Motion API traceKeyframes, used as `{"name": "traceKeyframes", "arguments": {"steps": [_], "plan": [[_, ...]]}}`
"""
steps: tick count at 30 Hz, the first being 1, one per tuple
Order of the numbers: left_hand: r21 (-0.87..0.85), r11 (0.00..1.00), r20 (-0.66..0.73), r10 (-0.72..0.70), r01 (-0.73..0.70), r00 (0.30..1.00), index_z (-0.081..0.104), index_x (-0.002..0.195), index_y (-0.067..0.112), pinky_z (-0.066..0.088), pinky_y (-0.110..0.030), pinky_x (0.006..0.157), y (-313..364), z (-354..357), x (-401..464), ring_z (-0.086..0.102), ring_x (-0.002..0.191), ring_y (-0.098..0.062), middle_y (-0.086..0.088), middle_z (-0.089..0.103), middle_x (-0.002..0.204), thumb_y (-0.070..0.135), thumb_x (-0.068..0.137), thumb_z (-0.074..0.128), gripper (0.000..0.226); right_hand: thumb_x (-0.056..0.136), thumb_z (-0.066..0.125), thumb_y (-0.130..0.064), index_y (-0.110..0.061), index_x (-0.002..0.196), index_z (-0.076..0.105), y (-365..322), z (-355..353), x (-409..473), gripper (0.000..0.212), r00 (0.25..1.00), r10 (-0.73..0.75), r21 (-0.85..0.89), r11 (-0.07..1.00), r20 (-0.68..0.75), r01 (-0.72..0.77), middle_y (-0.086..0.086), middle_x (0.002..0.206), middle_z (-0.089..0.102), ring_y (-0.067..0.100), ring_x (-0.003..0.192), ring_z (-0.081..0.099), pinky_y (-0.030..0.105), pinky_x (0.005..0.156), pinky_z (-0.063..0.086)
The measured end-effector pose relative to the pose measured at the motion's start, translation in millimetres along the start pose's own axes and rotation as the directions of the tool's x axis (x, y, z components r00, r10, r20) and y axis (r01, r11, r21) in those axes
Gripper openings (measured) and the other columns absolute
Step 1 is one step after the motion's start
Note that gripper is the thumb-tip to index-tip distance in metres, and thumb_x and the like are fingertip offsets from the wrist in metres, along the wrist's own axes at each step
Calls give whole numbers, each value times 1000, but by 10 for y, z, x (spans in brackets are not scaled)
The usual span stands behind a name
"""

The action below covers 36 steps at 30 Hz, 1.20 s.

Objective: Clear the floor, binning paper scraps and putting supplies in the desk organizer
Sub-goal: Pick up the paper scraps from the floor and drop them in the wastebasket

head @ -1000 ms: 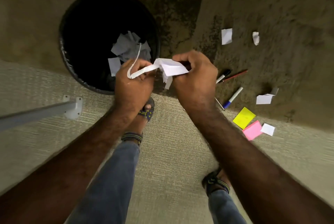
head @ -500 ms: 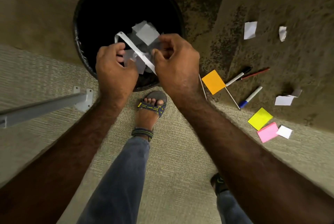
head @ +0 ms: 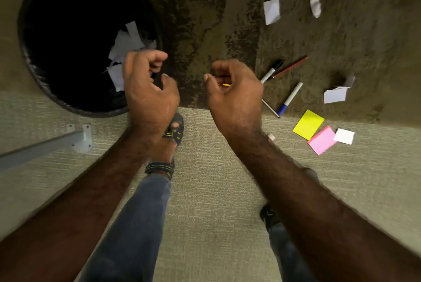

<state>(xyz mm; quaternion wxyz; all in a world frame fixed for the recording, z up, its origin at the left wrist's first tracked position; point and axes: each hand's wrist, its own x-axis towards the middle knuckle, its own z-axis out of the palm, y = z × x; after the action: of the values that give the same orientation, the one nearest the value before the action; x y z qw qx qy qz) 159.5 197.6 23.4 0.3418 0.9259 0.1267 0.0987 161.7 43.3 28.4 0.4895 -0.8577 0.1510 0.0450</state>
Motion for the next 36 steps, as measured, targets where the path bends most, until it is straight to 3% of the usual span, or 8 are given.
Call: {"name": "traceKeyframes", "arguments": {"steps": [6,10,17,20,24,26,32,36], "plan": [[-67,998,117,22,-15,993,67,109,9,54,-26,78,588,793,-405,63,91,-15,-6,61,107,-1,77,59,35,88,75,-18,-15,106,74,716,-860,23,18,997,31,-59,998,-70,-35,-2,98,72,10,81,70,40,76,61],[-111,993,214,56,-32,975,66,109,16,54,-27,77,960,1351,-730,62,89,-12,4,58,106,0,76,59,37,87,75,-15,-13,104,74,1245,-1447,26,17,993,63,-115,991,-97,-74,3,97,73,21,86,71,45,79,59],[-138,980,373,185,-143,909,66,109,7,47,-14,86,1603,2043,-1293,57,90,-9,-4,61,104,-4,77,60,34,88,75,-18,-14,108,74,2112,-2305,-67,20,967,198,-186,956,-159,-226,3,104,75,22,93,73,43,85,59],[-147,974,439,219,-171,871,66,108,5,46,-10,85,1754,2340,-1486,56,88,-8,-9,63,105,-3,80,64,29,86,76,-15,-16,106,74,2433,-2564,-114,20,962,197,-216,947,-192,-237,3,102,74,22,89,72,35,81,57],[-93,971,547,233,-219,804,66,109,3,56,-38,88,1776,2768,-1679,63,93,-25,-13,63,106,3,85,69,25,87,73,-11,-13,110,73,2968,-2804,-132,23,962,228,-278,924,-151,-262,7,108,74,27,97,71,43,86,58],[-49,972,592,214,-230,777,66,109,2,53,-44,90,1741,3015,-1739,62,97,-31,-16,63,105,5,85,70,24,88,72,-9,-11,113,73,3285,-2898,-115,26,960,243,-339,899,-139,-277,10,112,73,30,102,69,44,91,56],[121,933,685,168,-339,709,68,113,8,50,-44,94,1574,3740,-1765,62,109,-36,-16,68,112,19,88,71,28,91,69,-9,-12,119,70,4054,-3033,-82,29,960,260,-472,837,-99,-276,10,116,69,29,99,67,40,85,56],[169,936,654,128,-309,745,67,116,12,51,-38,89,1553,4098,-1763,64,111,-31,-12,70,114,29,89,70,32,89,68,-6,-11,125,69,4340,-3020,-85,36,971,227,-531,815,-80,-234,12,120,68,32,101,69,41,86,57]]}}
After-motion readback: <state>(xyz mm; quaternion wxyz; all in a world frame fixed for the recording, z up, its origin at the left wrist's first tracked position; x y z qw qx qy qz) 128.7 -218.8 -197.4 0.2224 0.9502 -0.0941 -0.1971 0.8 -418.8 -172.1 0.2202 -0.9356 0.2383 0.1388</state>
